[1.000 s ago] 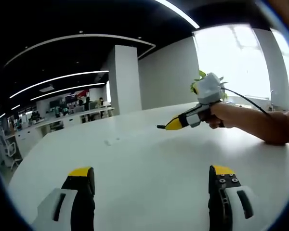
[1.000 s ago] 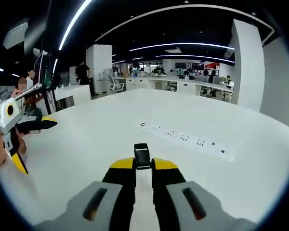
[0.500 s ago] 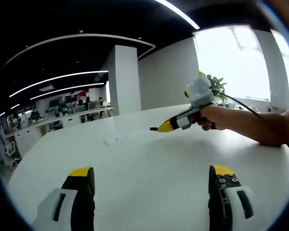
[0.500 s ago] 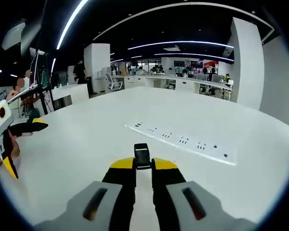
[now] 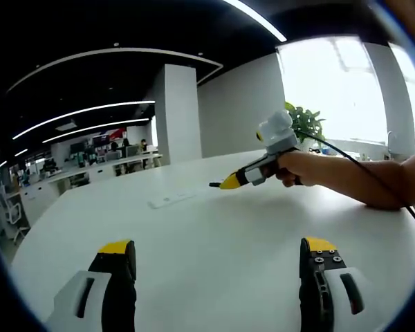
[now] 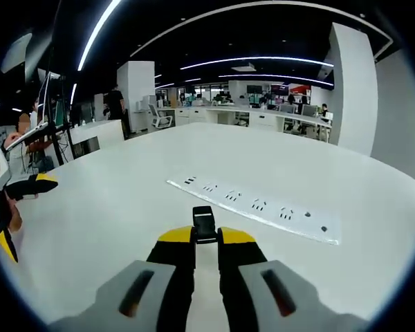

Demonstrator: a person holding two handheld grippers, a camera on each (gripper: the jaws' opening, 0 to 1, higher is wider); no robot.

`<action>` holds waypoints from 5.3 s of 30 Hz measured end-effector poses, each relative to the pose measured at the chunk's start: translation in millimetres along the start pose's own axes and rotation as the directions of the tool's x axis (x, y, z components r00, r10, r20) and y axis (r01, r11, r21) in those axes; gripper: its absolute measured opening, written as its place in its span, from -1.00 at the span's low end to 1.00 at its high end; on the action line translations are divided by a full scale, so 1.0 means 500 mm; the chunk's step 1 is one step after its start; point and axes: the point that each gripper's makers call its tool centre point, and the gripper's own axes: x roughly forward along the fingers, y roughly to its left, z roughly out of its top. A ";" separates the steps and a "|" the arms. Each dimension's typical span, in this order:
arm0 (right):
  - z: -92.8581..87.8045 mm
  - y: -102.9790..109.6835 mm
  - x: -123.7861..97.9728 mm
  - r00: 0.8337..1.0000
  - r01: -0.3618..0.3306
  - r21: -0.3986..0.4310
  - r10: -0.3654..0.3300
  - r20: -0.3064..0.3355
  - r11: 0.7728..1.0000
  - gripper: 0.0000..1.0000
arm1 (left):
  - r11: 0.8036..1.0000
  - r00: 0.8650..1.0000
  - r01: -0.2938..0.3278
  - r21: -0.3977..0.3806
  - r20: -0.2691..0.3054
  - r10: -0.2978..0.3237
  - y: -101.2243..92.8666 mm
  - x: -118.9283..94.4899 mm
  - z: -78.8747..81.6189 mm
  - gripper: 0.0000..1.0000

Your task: Snap the two parts of the plastic buckle together until the buckle closes and remains connected.

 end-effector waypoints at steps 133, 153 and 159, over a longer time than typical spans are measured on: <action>0.071 0.002 -0.119 0.971 0.115 -0.085 -0.094 0.222 0.990 1.00 | 0.999 1.000 0.018 0.047 -0.027 -0.016 -0.003 -0.007 -0.024 0.99; 0.022 -0.002 -0.184 0.974 0.131 -0.098 -0.110 0.196 0.987 1.00 | 1.000 1.000 -0.003 0.004 0.019 0.003 0.003 -0.011 -0.004 0.99; 0.010 -0.003 -0.212 0.972 0.144 -0.093 -0.123 0.201 0.985 1.00 | 1.000 0.999 -0.004 -0.020 0.046 0.005 0.009 -0.015 0.004 0.99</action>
